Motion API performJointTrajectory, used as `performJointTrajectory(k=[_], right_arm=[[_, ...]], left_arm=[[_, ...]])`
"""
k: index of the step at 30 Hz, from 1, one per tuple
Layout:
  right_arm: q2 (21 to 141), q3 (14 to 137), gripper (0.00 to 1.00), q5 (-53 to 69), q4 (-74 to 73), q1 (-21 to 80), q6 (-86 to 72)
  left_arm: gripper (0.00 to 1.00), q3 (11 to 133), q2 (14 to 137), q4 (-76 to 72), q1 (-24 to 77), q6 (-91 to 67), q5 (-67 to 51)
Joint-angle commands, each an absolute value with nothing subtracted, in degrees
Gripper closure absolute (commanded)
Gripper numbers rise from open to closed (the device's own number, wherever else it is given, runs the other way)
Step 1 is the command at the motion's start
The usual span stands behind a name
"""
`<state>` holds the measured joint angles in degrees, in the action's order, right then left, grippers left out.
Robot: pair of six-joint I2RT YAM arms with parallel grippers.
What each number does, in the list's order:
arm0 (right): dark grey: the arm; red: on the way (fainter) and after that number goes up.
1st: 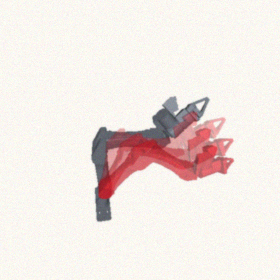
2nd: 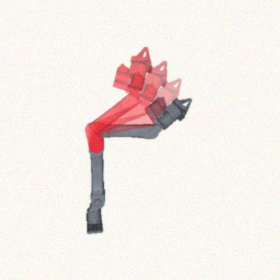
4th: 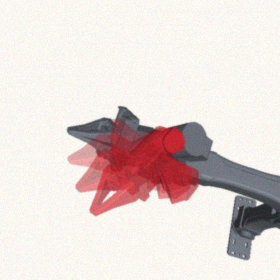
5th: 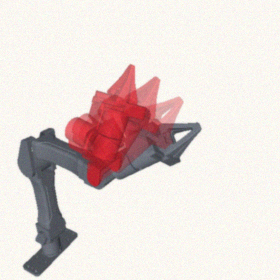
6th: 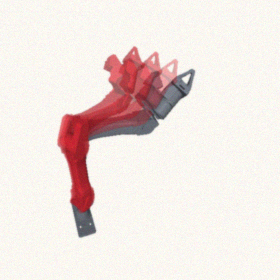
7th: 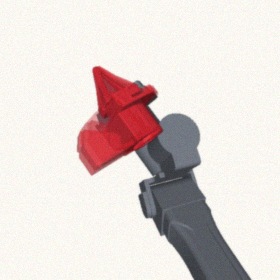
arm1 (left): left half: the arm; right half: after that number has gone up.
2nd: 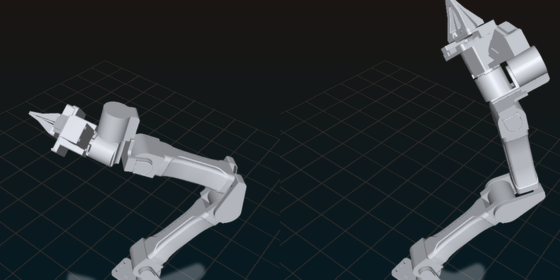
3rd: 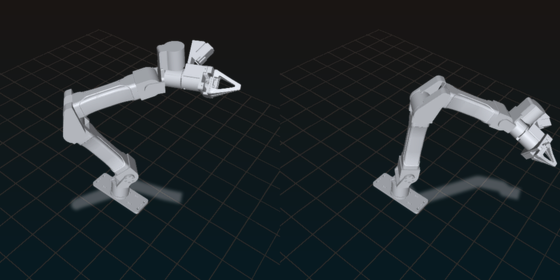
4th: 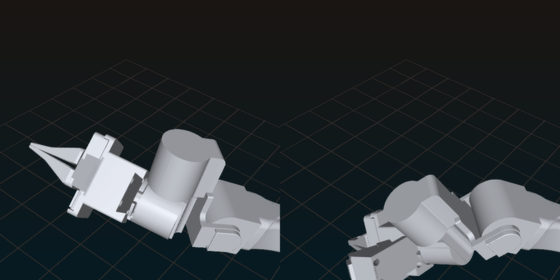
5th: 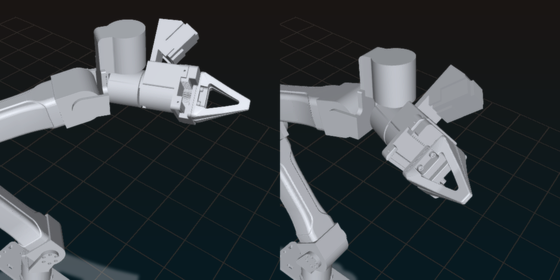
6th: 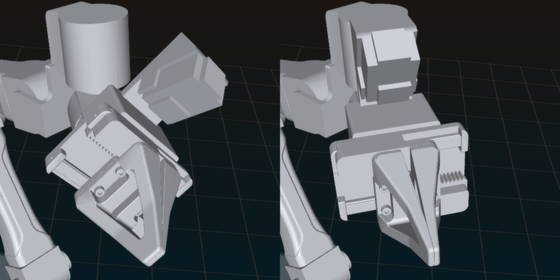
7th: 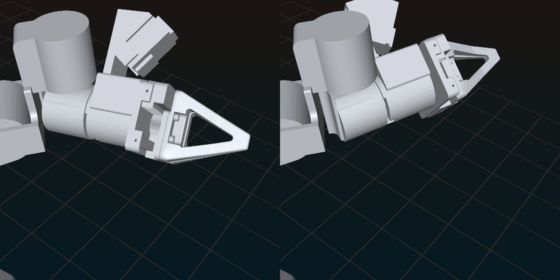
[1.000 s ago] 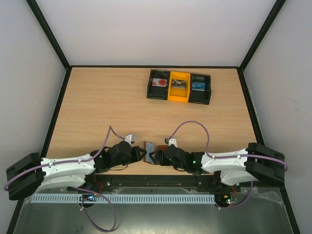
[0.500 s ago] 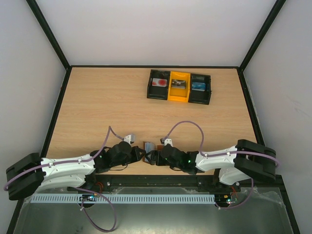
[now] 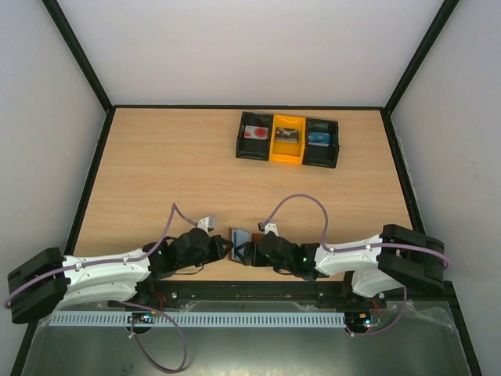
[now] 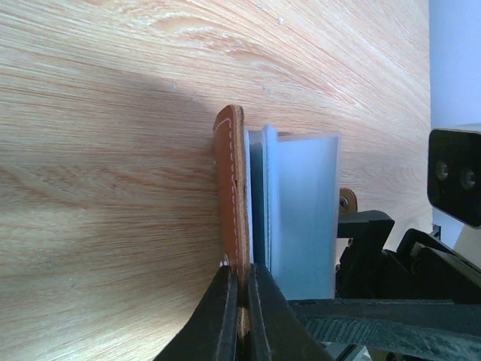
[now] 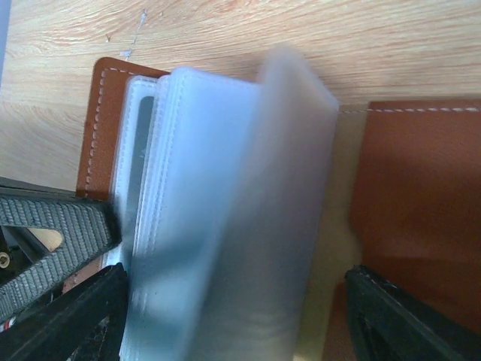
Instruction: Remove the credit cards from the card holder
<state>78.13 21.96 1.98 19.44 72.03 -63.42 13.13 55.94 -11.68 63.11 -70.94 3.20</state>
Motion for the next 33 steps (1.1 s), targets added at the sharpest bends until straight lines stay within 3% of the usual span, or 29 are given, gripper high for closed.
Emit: performJointTrajectory(k=[1,10,13,21,24,28,33], right_arm=[[75.61,20.39,0.27,-0.47,15.25,72.42,-63.33],[73.48,20.21,0.28,-1.4,13.66,72.42,-63.19],[72.53,19.64,0.5,-2.2,13.96,72.43,-63.15],[71.25,19.14,0.54,-3.71,12.51,72.42,-63.54],[70.42,19.78,0.5,-4.7,10.21,72.42,-63.06],[68.68,20.17,0.33,-7.38,7.52,72.42,-62.47],[66.79,21.47,0.26,-8.99,4.07,72.42,-61.55]], left_arm=[[0.97,12.74,54.19,-11.27,63.68,-70.95,4.44],[0.97,12.75,54.78,-11.84,63.71,-70.99,4.49],[0.97,12.74,55.09,-11.87,63.64,-71.01,4.37],[0.97,12.63,55.14,-12.13,63.65,-71.02,4.56],[0.97,12.82,55.35,-12.08,63.71,-70.92,4.58],[0.97,12.83,55.61,-12.41,63.69,-70.92,4.66],[0.97,12.54,55.68,-12.73,63.63,-70.97,4.66]])
